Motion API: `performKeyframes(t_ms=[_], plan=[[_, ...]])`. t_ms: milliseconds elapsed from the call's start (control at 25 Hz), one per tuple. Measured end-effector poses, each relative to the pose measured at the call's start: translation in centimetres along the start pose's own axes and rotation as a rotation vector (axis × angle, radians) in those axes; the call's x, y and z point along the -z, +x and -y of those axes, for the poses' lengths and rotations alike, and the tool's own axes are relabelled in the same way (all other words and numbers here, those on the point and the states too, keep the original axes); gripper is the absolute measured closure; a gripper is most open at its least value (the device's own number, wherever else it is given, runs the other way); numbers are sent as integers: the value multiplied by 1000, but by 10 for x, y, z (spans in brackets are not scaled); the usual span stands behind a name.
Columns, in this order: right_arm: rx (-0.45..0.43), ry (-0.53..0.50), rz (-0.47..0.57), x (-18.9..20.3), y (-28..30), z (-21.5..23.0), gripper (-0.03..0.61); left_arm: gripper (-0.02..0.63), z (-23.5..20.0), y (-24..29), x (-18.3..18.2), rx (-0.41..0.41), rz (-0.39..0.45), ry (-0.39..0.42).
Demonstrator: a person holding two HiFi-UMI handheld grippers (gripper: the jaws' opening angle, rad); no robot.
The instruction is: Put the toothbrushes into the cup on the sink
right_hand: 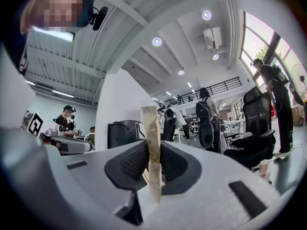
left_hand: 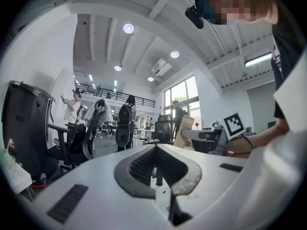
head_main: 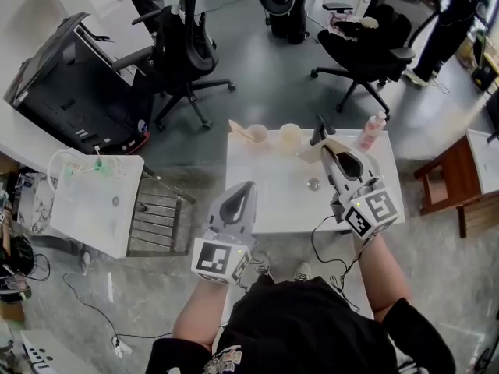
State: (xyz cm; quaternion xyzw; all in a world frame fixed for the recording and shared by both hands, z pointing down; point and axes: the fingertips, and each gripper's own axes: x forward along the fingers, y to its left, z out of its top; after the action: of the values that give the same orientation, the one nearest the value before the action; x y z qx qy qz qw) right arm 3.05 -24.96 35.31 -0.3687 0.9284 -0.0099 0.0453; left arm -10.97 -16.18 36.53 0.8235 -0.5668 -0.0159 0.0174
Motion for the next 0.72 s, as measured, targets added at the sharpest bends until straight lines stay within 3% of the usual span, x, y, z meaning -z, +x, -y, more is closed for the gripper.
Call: performKeyframes(t_ms=[720], plan=[[70, -17, -107, 77, 122, 54, 505, 609, -48, 21, 42, 54, -91, -62]])
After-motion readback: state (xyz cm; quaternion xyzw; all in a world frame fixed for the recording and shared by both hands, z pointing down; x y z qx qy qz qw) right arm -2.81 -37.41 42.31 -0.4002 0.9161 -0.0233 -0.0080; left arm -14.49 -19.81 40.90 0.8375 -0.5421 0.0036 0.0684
